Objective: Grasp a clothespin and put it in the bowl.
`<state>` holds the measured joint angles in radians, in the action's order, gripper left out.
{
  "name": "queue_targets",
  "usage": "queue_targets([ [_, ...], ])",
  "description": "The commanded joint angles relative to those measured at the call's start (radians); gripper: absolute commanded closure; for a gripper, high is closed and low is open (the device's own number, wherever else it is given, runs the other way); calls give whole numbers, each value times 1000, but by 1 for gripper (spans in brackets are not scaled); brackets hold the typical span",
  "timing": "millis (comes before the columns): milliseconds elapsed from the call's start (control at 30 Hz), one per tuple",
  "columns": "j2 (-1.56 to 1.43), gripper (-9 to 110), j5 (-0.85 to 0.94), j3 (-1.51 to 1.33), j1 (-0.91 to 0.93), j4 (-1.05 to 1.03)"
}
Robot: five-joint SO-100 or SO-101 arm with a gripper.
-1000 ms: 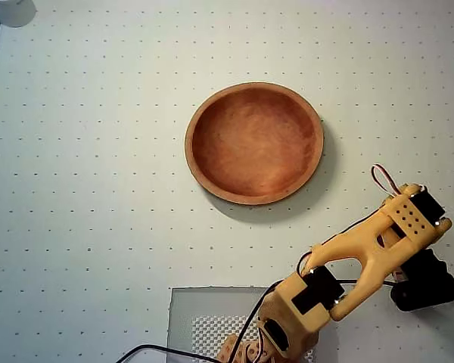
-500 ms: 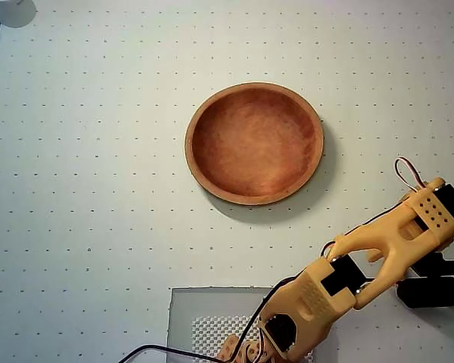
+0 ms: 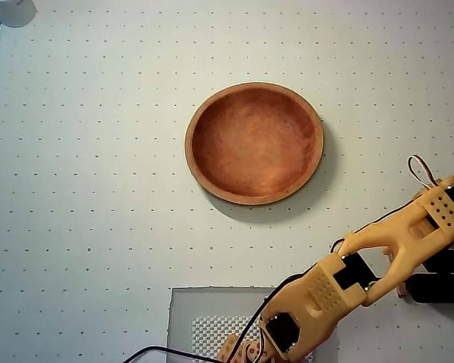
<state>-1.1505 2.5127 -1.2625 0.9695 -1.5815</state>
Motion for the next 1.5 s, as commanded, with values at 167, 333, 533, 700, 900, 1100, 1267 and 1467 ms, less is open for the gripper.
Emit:
queue_targets([
  [167, 40, 85, 5, 127, 28, -15],
  [333, 87, 85, 5, 149, 18, -15],
  [533, 132, 85, 5, 149, 15, -17],
  [700, 153, 85, 6, 149, 15, -11],
  [900, 158, 85, 8, 149, 17, -3],
  [1100, 160, 85, 71, 149, 29, -2],
  [1267, 153, 85, 106, 149, 31, -2],
  [1467, 163, 85, 104, 149, 31, -2],
])
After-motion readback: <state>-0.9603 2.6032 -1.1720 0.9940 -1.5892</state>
